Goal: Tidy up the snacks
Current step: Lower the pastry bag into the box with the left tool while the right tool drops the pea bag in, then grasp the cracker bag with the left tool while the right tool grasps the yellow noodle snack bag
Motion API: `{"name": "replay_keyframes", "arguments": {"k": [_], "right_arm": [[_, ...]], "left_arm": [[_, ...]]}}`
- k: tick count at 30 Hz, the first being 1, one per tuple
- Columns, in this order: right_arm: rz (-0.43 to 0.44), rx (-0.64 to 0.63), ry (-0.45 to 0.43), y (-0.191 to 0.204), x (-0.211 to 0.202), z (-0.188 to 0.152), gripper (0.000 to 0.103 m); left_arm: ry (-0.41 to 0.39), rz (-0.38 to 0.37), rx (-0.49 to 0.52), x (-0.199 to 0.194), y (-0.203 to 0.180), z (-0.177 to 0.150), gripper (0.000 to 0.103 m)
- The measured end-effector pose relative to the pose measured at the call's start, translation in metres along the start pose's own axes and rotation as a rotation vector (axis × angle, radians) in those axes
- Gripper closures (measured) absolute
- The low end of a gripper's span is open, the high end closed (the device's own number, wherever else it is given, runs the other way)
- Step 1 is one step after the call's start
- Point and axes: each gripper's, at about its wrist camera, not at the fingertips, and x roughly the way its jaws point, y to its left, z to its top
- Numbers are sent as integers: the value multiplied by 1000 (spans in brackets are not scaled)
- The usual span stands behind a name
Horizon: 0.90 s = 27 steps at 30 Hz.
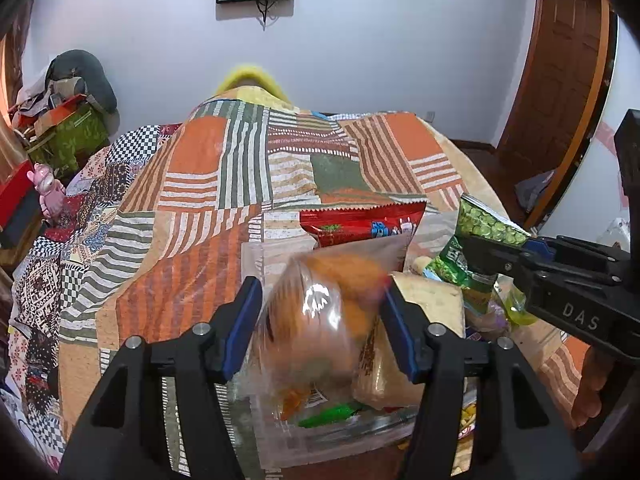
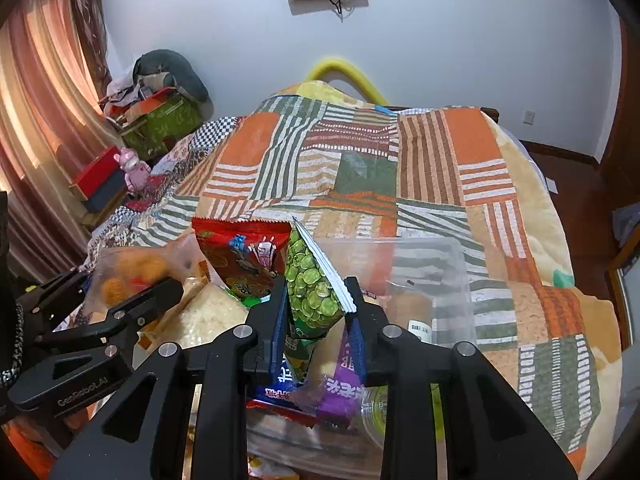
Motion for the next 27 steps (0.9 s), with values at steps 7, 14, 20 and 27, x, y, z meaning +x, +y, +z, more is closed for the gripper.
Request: {"name": "replay_keyframes", "arguments": {"k": [7,14,20,27], "right_arm": [[-5,-21,-10,0,-14,-3,57],[14,-25,-39,-7,-49,-15,55],[2,-38,-43,-13,-75,-37,52],[3,-23,-21,-22,-95,-65,51]], "left_arm": [[-22,-24,-8,-17,-1,1,29],[-32,-35,15,-49,-8,-17,10],[4,-51,33,-64,-24,-43,5],[110,-97,38,-50,-55,-78,5]]}}
